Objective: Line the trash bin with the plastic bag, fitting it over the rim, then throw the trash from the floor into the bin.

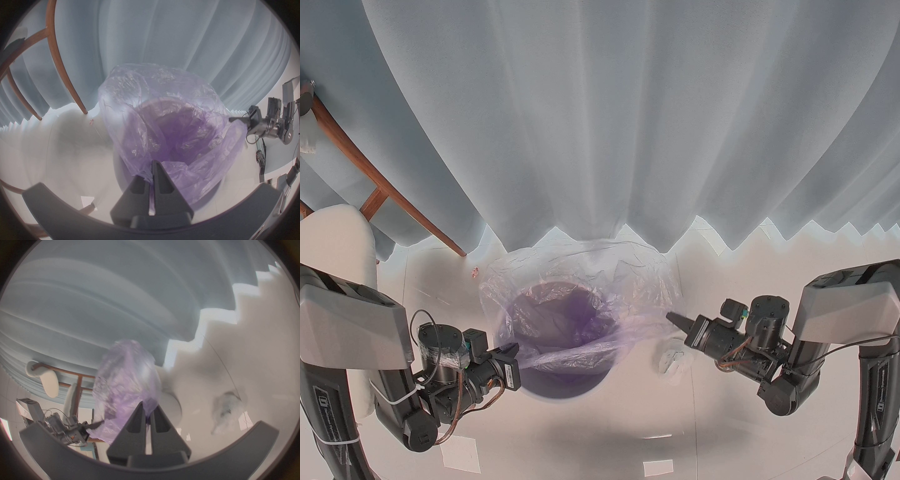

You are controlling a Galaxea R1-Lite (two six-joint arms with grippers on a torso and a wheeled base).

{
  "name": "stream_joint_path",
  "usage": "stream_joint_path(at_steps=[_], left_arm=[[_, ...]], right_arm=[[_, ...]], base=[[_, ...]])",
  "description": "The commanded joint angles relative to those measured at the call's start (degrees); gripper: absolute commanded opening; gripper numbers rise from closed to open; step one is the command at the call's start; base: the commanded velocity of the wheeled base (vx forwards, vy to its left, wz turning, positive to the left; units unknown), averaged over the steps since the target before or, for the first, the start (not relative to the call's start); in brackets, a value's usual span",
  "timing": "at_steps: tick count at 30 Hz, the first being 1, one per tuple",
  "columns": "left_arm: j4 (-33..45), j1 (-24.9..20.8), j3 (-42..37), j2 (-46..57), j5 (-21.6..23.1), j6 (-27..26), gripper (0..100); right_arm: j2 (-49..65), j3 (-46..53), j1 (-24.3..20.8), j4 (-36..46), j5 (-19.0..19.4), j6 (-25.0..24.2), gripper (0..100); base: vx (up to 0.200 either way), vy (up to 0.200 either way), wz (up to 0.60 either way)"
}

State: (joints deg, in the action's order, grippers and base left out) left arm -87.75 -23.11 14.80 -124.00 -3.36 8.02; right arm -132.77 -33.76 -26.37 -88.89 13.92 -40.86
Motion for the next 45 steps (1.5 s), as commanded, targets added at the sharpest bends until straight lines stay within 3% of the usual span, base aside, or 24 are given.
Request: stream_joint_path(at_steps=[1, 22, 23, 29, 32, 36, 40, 45], left_arm=[[-0.5, -0.8, -0.9, -1.8, -0.4, 0.0, 0], [0.6, 1.5, -0.7, 9.3, 0.1, -0.2, 0], [0.6, 1.4, -0.9, 9.1, 0.1, -0.2, 0], [0.5, 1.0, -1.2, 8.8, 0.2, -0.2, 0], [0.5, 1.0, -1.2, 8.7, 0.2, -0.2, 0], [0.5, 0.9, -1.2, 8.5, 0.2, -0.2, 0], [0.4, 0.8, -1.4, 8.5, 0.2, -0.2, 0], [0.0, 0.8, -1.9, 8.5, 0.1, -0.2, 0]], right_arm=[[-6.4, 2.2, -0.4, -1.1, 0.2, -0.1, 0], [-14.6, -6.2, -11.9, -1.1, -0.2, 0.1, 0], [-14.6, -6.3, -11.5, -1.1, -0.3, -0.1, 100], [-5.0, 1.7, -10.4, -1.1, -2.1, -4.0, 100], [5.5, 8.5, -11.5, -1.0, -0.5, -9.1, 100], [15.9, 14.9, -14.3, 0.5, 0.8, -11.4, 100], [20.1, 16.8, -17.9, 9.4, -0.5, -12.0, 100], [18.9, 15.0, -19.6, 11.3, -1.5, -16.7, 100]], base=[[0.0, 0.0, 0.0], [0.0, 0.0, 0.0], [0.0, 0.0, 0.0], [0.0, 0.0, 0.0], [0.0, 0.0, 0.0], [0.0, 0.0, 0.0], [0.0, 0.0, 0.0], [0.0, 0.0, 0.0]])
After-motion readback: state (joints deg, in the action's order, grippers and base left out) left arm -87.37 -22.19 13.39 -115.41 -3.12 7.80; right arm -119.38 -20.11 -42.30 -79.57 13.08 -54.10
